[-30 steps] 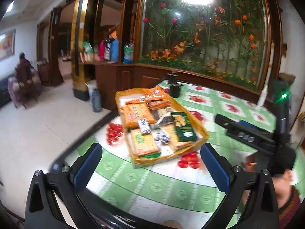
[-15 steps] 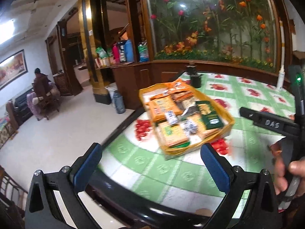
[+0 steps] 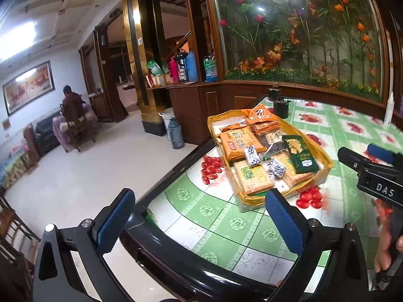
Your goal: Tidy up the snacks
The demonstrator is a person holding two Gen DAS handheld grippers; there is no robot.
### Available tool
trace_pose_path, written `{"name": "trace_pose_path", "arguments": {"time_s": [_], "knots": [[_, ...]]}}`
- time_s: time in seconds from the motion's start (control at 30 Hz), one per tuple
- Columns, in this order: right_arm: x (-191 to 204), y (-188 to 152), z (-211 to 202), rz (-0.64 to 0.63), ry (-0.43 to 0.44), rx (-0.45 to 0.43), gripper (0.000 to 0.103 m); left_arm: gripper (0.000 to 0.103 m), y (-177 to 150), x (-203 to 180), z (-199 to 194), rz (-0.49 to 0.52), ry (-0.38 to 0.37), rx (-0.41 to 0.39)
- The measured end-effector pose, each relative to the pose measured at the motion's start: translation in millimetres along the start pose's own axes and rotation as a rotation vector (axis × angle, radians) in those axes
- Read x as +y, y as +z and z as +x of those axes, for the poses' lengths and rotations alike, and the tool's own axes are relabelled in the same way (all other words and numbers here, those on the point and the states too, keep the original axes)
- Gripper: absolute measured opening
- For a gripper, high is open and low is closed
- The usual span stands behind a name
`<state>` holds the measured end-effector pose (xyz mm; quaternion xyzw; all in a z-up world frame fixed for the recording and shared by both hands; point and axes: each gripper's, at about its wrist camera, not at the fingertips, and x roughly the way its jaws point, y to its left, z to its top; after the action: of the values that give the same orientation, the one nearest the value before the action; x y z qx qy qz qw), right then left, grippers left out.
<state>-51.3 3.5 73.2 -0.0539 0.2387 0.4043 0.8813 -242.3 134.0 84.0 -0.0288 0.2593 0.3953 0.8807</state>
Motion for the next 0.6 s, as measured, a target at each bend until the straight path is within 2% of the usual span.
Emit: {"name": "trace_pose_path", "arguments": {"time_s": [0.17,0.3,0.6], "knots": [[10.5,-3.9,-4.5,-0.050,-0.014,-0.008,0.094,0.103,-1.2,-13.7,-6.1,0.050,0.051,-0.023],[9.0,-4.6,-6.0,-0.034,-0.013,-0.009,0.094,0.103,-0.5,-14.2,-5.2,0.041,0.018,0.000],[7.0,-5.7,-3.6,-0.031,-0.011,0.005,0.094,0.103,0.2,-17.2,-3.9,0.051,0.035,-0.006]]}}
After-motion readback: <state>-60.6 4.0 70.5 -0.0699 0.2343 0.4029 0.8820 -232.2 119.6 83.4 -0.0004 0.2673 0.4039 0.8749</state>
